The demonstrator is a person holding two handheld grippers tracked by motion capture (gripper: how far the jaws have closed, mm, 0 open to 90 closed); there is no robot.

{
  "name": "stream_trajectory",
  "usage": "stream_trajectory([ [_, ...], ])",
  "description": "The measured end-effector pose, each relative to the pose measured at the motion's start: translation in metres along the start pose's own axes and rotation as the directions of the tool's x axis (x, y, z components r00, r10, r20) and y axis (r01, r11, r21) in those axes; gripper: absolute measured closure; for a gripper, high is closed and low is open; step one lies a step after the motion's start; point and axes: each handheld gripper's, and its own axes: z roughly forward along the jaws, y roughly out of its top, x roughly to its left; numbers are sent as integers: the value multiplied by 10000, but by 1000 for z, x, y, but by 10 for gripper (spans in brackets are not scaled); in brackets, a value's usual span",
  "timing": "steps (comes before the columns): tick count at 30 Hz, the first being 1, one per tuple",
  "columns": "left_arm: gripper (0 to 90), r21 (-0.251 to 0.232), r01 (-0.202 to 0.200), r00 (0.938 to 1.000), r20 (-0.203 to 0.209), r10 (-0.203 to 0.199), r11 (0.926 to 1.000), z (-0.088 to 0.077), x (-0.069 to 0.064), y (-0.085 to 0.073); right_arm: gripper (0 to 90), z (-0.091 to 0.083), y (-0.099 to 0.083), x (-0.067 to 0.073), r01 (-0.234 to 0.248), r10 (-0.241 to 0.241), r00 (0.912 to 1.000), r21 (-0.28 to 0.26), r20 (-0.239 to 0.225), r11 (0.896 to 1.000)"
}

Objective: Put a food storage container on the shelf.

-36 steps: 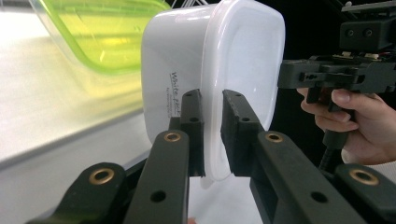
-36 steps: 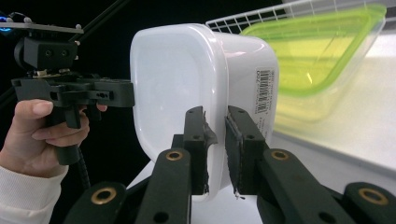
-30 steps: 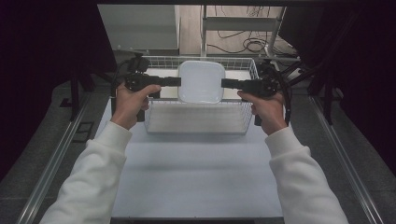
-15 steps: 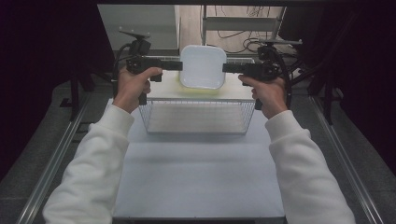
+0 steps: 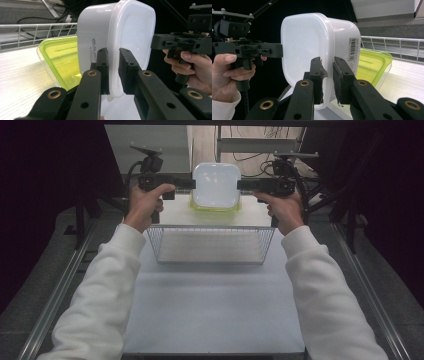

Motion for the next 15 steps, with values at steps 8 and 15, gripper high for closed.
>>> stream_trajectory([
  [8, 792, 162, 281, 9996, 23, -281, 9995, 6, 10, 2, 772, 9, 2, -8, -333, 331, 9994, 261, 79, 9991],
  [15, 793, 269, 611, 9978, 232, -618, 9978, 7, 15, 4, 773, 10, 4, -12, -653, 654, 9979, 302, -16, 9974],
])
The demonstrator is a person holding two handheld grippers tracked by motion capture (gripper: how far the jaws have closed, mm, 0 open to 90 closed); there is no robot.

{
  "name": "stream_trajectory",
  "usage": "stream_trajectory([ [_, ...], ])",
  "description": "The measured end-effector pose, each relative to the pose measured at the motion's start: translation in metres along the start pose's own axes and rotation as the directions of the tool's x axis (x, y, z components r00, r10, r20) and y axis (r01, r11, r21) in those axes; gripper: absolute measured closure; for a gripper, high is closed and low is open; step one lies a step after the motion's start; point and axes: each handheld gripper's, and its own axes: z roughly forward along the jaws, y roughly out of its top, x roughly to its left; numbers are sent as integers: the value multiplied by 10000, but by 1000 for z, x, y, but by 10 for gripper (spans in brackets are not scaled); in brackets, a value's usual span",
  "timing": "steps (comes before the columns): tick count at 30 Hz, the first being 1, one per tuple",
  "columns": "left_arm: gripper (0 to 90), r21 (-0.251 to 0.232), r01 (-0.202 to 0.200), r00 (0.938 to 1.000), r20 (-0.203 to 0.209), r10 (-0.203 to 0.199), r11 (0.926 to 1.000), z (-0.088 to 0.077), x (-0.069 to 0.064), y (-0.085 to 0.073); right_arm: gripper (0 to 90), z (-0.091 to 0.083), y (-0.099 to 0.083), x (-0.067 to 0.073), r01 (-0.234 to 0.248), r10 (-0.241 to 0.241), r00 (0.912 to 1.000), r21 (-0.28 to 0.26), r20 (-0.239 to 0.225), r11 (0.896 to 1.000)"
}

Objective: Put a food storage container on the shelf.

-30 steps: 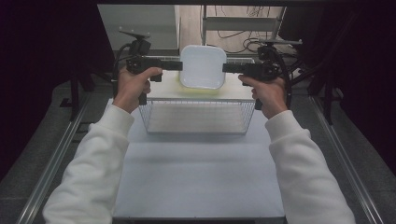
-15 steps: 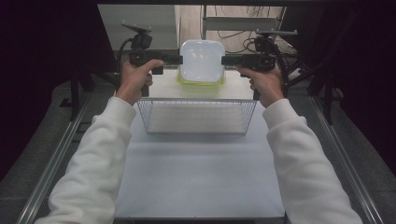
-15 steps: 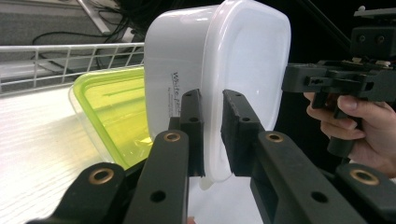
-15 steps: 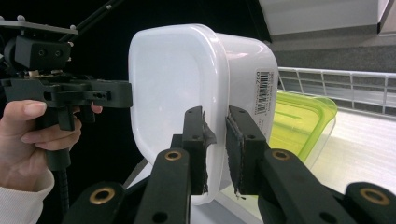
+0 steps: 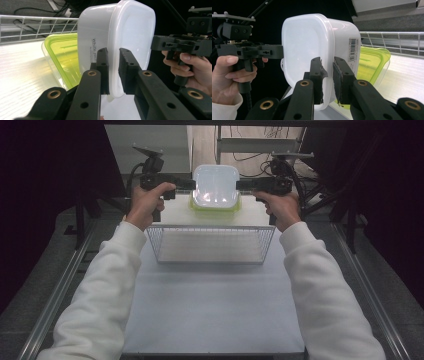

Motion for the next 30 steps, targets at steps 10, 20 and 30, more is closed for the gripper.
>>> stream_trajectory([
  [10, 788, 318, 730, 9972, 107, -734, 9968, 4, 9, 13, 755, 6, 11, -7, -743, 742, 9972, 245, 68, 9969],
  [20, 762, 352, 1346, 9908, 86, -1350, 9903, 13, 21, 26, 725, 19, 24, -22, -1943, 1940, 9809, 497, 115, 9797],
  [30, 781, 222, 1845, 9827, 94, -1847, 9826, 17, 33, 31, 711, 30, 28, -38, -2926, 2933, 9560, 478, -74, 9550],
])
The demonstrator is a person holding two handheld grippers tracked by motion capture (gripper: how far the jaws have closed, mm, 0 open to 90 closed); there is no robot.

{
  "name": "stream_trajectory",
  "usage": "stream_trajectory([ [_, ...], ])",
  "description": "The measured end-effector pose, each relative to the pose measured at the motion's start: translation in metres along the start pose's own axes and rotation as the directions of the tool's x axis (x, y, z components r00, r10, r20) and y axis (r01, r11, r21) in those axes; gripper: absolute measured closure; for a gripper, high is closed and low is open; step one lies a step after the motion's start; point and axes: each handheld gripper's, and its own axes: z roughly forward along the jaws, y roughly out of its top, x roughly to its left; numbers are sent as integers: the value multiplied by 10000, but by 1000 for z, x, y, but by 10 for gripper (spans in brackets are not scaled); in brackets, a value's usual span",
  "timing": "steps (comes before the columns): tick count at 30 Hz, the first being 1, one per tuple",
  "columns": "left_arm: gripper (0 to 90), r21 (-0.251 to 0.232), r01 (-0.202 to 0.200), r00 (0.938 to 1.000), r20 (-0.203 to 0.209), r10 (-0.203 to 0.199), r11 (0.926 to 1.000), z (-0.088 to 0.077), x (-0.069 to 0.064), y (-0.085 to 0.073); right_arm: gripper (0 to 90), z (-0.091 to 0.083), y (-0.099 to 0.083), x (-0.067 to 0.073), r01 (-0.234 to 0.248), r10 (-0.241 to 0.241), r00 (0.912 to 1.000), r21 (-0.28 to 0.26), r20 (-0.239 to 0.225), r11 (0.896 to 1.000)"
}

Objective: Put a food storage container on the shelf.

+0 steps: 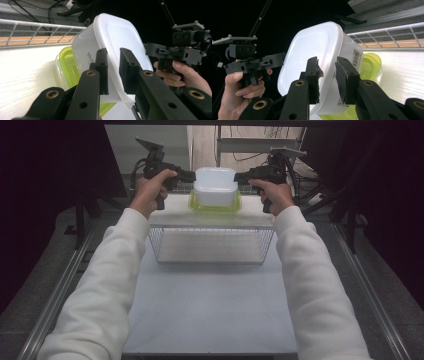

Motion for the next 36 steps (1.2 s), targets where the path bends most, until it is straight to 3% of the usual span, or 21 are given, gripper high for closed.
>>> stream_trajectory([
  [5, 767, -20, 1, 10000, 78, -1, 10000, 0, 1, -1, 699, 0, -1, 1, 114, -113, 9999, -104, 91, 9999],
  [8, 659, 35, -254, 9995, 186, 254, 9997, 3, -2, -4, 616, -1, -2, 2, 278, -277, 9996, -225, 44, 9994],
  [9, 659, -114, -357, 9991, 237, 359, 9993, 3, -3, -6, 616, -1, -2, 2, 278, -277, 9996, -225, 44, 9994],
  [10, 561, -278, -764, 9971, 51, 766, 9967, 1, -7, -8, 559, -4, -3, 6, 509, -512, 9987, -460, -50, 9976],
  [11, 524, -329, -1036, 9946, -129, 1032, 9941, 0, -10, -10, 532, -6, -5, 8, 692, -695, 9976, -588, -36, 9959],
  [14, 410, -500, -1520, 9883, -209, 1511, 9871, -4, -19, -16, 466, -15, -9, 15, 1261, -1253, 9920, -939, 145, 9876],
  [16, 376, -557, -1867, 9821, -375, 1848, 9808, -8, -24, -20, 438, -21, -12, 17, 1659, -1642, 9861, -1018, 253, 9809],
  [19, 344, -697, -2006, 9794, -366, 1985, 9772, -13, -27, -24, 419, -25, -15, 19, 2019, -1995, 9794, -1078, 322, 9735],
  [20, 334, -717, -2072, 9780, -392, 2048, 9757, -15, -28, -26, 401, -30, -19, 20, 2381, -2347, 9711, -1077, 436, 9653],
  [22, 323, -779, -2213, 9742, -618, 2169, 9721, -21, -29, -31, 389, -32, -23, 20, 2619, -2579, 9648, -1046, 511, 9594],
  [25, 308, -771, -2343, 9711, -651, 2296, 9691, -25, -30, -35, 374, -35, -27, 21, 2830, -2783, 9588, -1069, 568, 9531],
  [26, 304, -840, -2488, 9672, -735, 2431, 9649, -29, -30, -38, 355, -37, -32, 21, 3101, -3051, 9504, -1096, 607, 9444],
  [28, 302, -845, -2560, 9652, -778, 2498, 9630, -31, -31, -40, 345, -38, -33, 21, 3173, -3125, 9481, -1113, 583, 9418],
  [29, 297, -838, -2678, 9619, -800, 2614, 9598, -34, -31, -43, 320, -40, -38, 23, 3394, -3352, 9406, -1132, 545, 9338],
  [30, 297, -838, -2678, 9619, -800, 2614, 9598, -34, -31, -43, 320, -40, -38, 23, 3394, -3352, 9406, -1132, 545, 9338],
  [32, 296, -868, -2828, 9575, -840, 2759, 9552, -37, -33, -47, 302, -41, -41, 24, 3610, -3562, 9324, -1093, 612, 9261],
  [33, 295, -872, -3058, 9497, -987, 2973, 9481, -40, -35, -52, 290, -43, -45, 25, 3810, -3753, 9242, -1039, 702, 9187],
  [34, 295, -872, -3058, 9497, -987, 2973, 9481, -40, -35, -52, 286, -44, -46, 25, 3929, -3868, 9191, -1022, 749, 9139],
  [35, 295, -882, -3251, 9431, -1039, 3159, 9416, -42, -37, -56, 286, -44, -46, 25, 3929, -3868, 9191, -1022, 749, 9139],
  [36, 294, -908, -3324, 9406, -1049, 3229, 9387, -43, -38, -59, 279, -46, -49, 25, 4046, -3980, 9138, -943, 810, 9096],
])
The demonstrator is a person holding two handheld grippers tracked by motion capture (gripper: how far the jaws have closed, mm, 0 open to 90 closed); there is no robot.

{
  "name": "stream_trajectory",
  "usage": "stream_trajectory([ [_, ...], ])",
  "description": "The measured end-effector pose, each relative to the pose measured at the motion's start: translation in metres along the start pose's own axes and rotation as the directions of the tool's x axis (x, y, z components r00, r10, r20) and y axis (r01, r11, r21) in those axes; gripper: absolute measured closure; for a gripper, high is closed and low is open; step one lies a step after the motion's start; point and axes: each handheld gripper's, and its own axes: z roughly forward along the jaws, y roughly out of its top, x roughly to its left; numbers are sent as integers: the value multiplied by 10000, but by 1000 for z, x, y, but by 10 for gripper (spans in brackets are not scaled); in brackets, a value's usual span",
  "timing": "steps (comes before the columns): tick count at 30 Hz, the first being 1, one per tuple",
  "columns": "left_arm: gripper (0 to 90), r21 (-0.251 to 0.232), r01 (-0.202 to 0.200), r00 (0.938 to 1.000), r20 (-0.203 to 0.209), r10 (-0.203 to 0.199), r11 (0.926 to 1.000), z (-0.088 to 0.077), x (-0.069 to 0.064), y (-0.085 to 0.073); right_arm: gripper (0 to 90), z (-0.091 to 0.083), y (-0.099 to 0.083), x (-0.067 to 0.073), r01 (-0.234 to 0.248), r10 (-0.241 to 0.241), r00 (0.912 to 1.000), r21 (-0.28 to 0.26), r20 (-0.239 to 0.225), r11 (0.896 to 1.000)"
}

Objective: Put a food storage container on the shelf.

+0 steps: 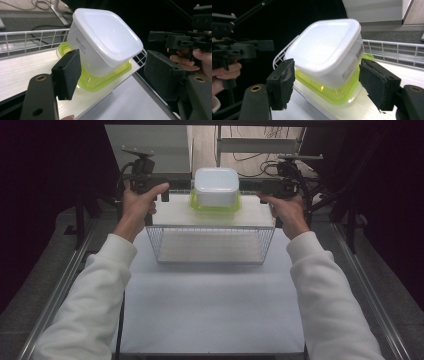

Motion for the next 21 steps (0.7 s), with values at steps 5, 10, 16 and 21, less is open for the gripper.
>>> stream_trajectory([
  [5, 283, -99, -709, 9973, -219, 707, 9974, -14, -14, -22, 258, -18, -16, 5, 562, -562, 9984, 30, -22, 9984],
  [10, 274, -152, -1047, 9944, -156, 1045, 9944, -31, -25, -63, 246, -46, -50, 15, 1411, -1411, 9900, -69, 6, 9900],
  [16, 258, 95, -1366, 9893, -496, 1369, 9906, -50, -26, -111, 237, -68, -96, 19, 1933, -1933, 9811, -31, 13, 9811],
  [21, 251, 274, -966, 9926, -715, 983, 9949, -62, -13, -161, 225, -75, -133, 15, 1862, -1864, 9820, -88, -315, 9825],
])
